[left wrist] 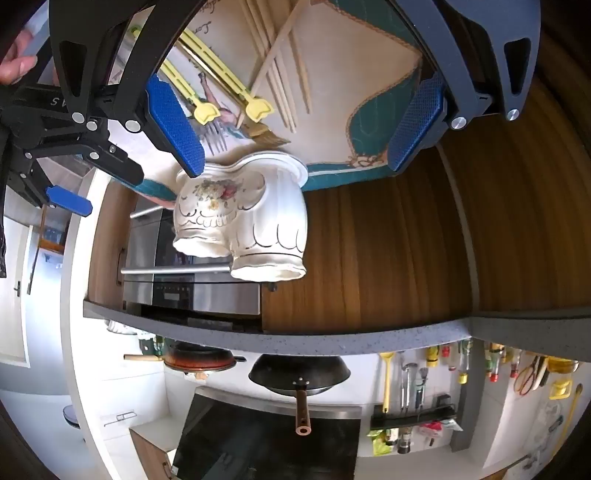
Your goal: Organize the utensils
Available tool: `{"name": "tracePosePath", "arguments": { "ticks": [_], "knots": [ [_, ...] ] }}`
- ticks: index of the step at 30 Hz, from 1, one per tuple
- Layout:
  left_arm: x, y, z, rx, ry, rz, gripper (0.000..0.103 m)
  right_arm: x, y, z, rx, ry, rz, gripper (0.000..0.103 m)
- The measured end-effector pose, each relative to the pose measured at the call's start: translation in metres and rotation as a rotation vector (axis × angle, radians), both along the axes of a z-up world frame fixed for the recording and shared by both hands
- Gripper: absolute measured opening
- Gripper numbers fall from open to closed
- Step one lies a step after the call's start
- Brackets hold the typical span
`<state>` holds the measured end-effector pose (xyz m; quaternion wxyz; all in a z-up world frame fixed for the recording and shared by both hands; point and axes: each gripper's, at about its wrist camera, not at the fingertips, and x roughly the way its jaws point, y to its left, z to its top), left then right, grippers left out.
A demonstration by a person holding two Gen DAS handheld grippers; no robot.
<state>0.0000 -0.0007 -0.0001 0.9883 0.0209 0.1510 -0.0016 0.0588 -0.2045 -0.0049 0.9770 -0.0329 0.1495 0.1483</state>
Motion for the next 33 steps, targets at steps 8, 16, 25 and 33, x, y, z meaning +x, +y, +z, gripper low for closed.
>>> {"name": "tracePosePath", "arguments": {
  "ticks": [8, 16, 25, 33],
  "knots": [
    [-0.001, -0.0025, 0.0004, -0.005, -0.003, 0.003, 0.098, 0.0002, -0.0017, 0.0002, 0.005, 0.0, 0.001, 0.098],
    [0.0045, -0.0041, -0.0024, -0.001, 0.01, 0.001, 0.098, -0.0007, -0.0023, 0.0002, 0.003, 0.0, -0.002, 0.098],
    [0.0011, 0.0003, -0.0012, -0.013, 0.002, 0.001, 0.098, -0.003, -0.0013, 0.0021, -0.006, 0.003, -0.017, 0.098],
    [0.0016, 0.0006, -0.0013, -0.013, 0.004, 0.001, 0.098, -0.0014, -0.0021, 0.0003, 0.0, 0.007, -0.024, 0.098]
  ]
}}
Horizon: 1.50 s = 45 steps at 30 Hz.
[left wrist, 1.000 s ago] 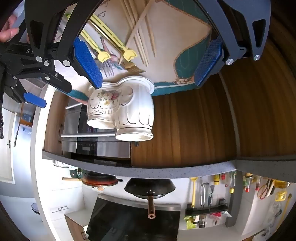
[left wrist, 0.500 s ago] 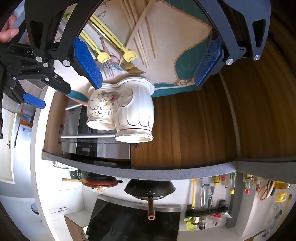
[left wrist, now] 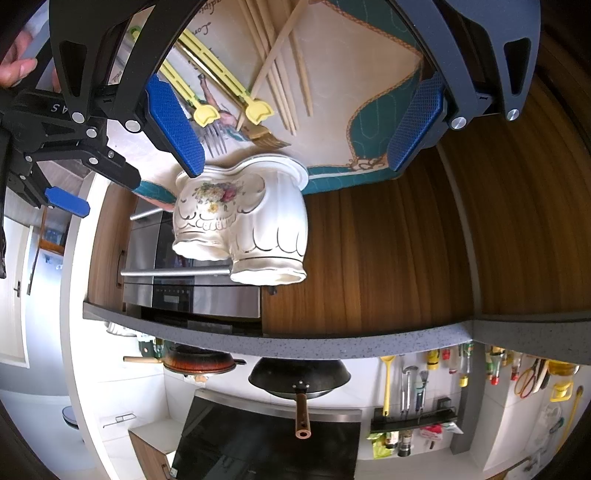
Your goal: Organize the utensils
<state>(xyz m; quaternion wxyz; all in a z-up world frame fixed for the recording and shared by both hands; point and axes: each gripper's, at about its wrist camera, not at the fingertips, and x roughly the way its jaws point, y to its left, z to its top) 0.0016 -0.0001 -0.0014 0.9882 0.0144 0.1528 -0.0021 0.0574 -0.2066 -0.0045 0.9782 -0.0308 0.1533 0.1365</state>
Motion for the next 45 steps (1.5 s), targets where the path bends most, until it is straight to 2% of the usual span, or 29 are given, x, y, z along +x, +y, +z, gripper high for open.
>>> {"name": "tracePosePath", "arguments": {
  "ticks": [45],
  "knots": [
    [0.0018, -0.0004, -0.0016, 0.0, 0.009, -0.001, 0.098, 0.0037, 0.0004, -0.0034, 0.001, 0.016, 0.0, 0.098]
  ]
}}
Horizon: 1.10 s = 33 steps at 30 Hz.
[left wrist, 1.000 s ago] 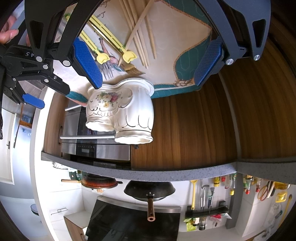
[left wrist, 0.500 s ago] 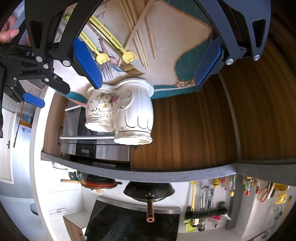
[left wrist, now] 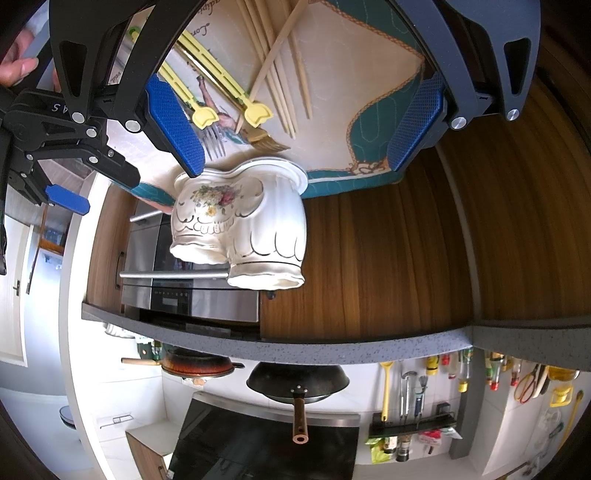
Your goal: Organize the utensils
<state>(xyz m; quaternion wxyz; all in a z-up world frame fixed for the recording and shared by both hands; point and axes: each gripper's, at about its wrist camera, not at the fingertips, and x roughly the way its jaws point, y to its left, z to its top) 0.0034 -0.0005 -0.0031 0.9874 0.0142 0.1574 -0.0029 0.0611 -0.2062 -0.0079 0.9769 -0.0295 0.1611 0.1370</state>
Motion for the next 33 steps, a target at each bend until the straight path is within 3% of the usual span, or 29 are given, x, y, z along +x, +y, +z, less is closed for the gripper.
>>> {"name": "tracePosePath", "arguments": {
  "ticks": [15, 21, 24, 30, 33],
  "knots": [
    [0.006, 0.007, -0.009, -0.016, 0.038, -0.006, 0.098, 0.002, -0.001, -0.003, 0.005, 0.014, -0.007, 0.098],
    [0.008, 0.025, -0.001, -0.064, 0.06, 0.005, 0.098, -0.003, -0.005, 0.001, 0.009, -0.011, -0.042, 0.098],
    [0.013, 0.04, 0.004, -0.115, 0.107, 0.031, 0.098, -0.005, -0.01, 0.006, 0.039, -0.009, -0.023, 0.098],
    [0.026, 0.06, -0.005, -0.185, 0.28, 0.015, 0.098, -0.004, -0.009, 0.008, 0.016, 0.028, 0.035, 0.098],
    [0.031, 0.059, -0.013, -0.154, 0.369, 0.012, 0.098, 0.001, -0.009, 0.007, 0.012, 0.08, 0.07, 0.098]
  ]
}}
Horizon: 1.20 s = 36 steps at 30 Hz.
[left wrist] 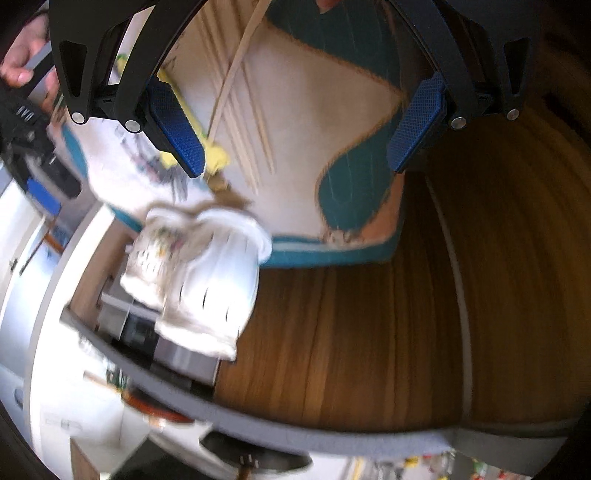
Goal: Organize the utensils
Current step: 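Grasp a chopstick with the left tool while the right tool grasps the flower spoon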
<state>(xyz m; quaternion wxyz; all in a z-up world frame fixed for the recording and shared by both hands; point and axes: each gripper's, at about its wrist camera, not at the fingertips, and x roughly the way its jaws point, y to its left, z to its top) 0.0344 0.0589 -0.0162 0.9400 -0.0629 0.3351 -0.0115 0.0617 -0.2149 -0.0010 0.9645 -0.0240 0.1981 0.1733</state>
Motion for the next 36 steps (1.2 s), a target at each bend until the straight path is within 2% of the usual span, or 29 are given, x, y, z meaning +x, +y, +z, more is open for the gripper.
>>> {"name": "tracePosePath", "arguments": {
  "ticks": [3, 5, 9, 15, 18, 21, 23, 25, 27, 29, 31, 33, 34, 35, 36],
  "knots": [
    [0.001, -0.009, -0.01, 0.081, 0.051, -0.023, 0.098, 0.004, 0.0, -0.004, -0.014, 0.042, 0.02, 0.098],
    [0.003, -0.01, -0.016, 0.109, 0.083, -0.026, 0.097, 0.007, 0.0, -0.008, -0.018, 0.072, 0.043, 0.098],
    [0.003, -0.008, -0.023, 0.127, 0.117, -0.017, 0.095, 0.012, -0.003, -0.017, -0.046, 0.134, 0.04, 0.098],
    [0.002, -0.014, -0.018, 0.146, 0.151, -0.045, 0.092, 0.016, -0.01, -0.03, -0.055, 0.235, 0.042, 0.097],
    [0.007, -0.016, -0.017, 0.148, 0.178, -0.06, 0.082, 0.019, -0.006, -0.033, -0.067, 0.275, 0.058, 0.089],
    [0.013, -0.023, -0.018, 0.171, 0.211, -0.094, 0.079, 0.023, 0.005, -0.031, -0.102, 0.303, 0.095, 0.089],
    [0.017, -0.026, -0.019, 0.179, 0.225, -0.112, 0.068, 0.028, 0.012, -0.031, -0.139, 0.326, 0.128, 0.088],
    [0.023, -0.026, -0.02, 0.171, 0.241, -0.12, 0.067, 0.034, 0.017, -0.032, -0.174, 0.363, 0.153, 0.08],
    [0.027, -0.026, -0.023, 0.151, 0.259, -0.137, 0.063, 0.04, 0.021, -0.035, -0.181, 0.409, 0.185, 0.064],
    [0.03, -0.026, -0.025, 0.153, 0.273, -0.145, 0.058, 0.046, 0.023, -0.036, -0.176, 0.456, 0.203, 0.056],
    [0.032, -0.026, -0.028, 0.15, 0.285, -0.148, 0.056, 0.049, 0.027, -0.036, -0.185, 0.474, 0.222, 0.05],
    [0.034, -0.028, -0.031, 0.148, 0.297, -0.152, 0.054, 0.049, 0.033, -0.037, -0.216, 0.465, 0.222, 0.039],
    [0.035, -0.03, -0.033, 0.149, 0.303, -0.161, 0.049, 0.051, 0.036, -0.039, -0.224, 0.472, 0.232, 0.037],
    [0.035, -0.032, -0.034, 0.155, 0.309, -0.167, 0.039, 0.052, 0.038, -0.04, -0.229, 0.481, 0.239, 0.034],
    [0.036, -0.035, -0.037, 0.169, 0.32, -0.172, 0.036, 0.054, 0.041, -0.042, -0.238, 0.49, 0.246, 0.034]
  ]
}}
